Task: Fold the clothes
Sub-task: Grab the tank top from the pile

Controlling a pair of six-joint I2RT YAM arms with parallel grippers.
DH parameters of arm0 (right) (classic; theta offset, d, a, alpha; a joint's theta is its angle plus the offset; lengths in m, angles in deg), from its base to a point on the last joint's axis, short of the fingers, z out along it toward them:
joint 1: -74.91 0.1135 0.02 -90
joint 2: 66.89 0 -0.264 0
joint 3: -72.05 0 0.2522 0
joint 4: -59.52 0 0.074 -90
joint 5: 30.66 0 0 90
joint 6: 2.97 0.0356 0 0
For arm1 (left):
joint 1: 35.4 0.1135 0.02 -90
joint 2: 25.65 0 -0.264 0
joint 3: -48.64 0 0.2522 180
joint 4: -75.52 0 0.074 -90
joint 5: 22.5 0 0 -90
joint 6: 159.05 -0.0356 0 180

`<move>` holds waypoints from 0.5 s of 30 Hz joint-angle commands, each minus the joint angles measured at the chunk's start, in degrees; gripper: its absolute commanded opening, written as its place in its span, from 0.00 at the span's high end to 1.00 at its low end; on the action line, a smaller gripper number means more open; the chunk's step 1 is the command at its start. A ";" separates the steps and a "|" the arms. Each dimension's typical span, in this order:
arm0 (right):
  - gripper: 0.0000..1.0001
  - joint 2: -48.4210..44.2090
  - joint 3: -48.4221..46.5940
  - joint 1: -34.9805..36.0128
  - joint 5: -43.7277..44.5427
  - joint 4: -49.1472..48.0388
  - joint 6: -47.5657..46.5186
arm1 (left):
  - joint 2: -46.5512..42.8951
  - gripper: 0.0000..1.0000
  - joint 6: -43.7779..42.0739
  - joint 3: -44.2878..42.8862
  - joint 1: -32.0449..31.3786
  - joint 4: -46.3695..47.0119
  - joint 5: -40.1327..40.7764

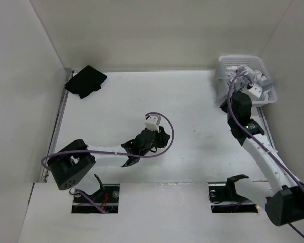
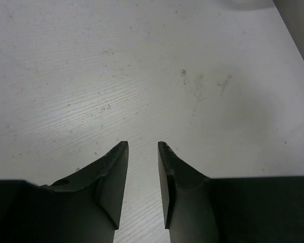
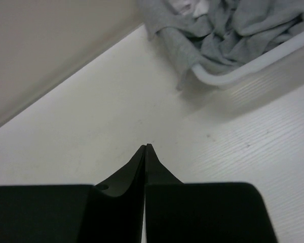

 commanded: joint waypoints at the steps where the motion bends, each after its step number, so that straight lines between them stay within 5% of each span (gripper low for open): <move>1: 0.98 9.51 -9.73 -11.94 0.62 -1.63 -1.01 | -2.45 0.76 -1.81 1.03 -0.02 7.11 -0.56; 4: 0.77 20.04 -16.32 -19.15 0.09 -3.21 -0.83 | -2.36 0.73 -1.72 0.95 0.07 7.19 -0.83; 8: 0.53 32.44 -24.40 -25.05 0.27 -4.27 -2.23 | -2.71 0.56 -0.49 1.91 0.77 8.07 -1.00; 15: 0.44 51.00 -37.16 -30.78 -9.56 -6.11 -4.43 | -1.66 0.46 0.39 2.09 1.04 9.13 -2.06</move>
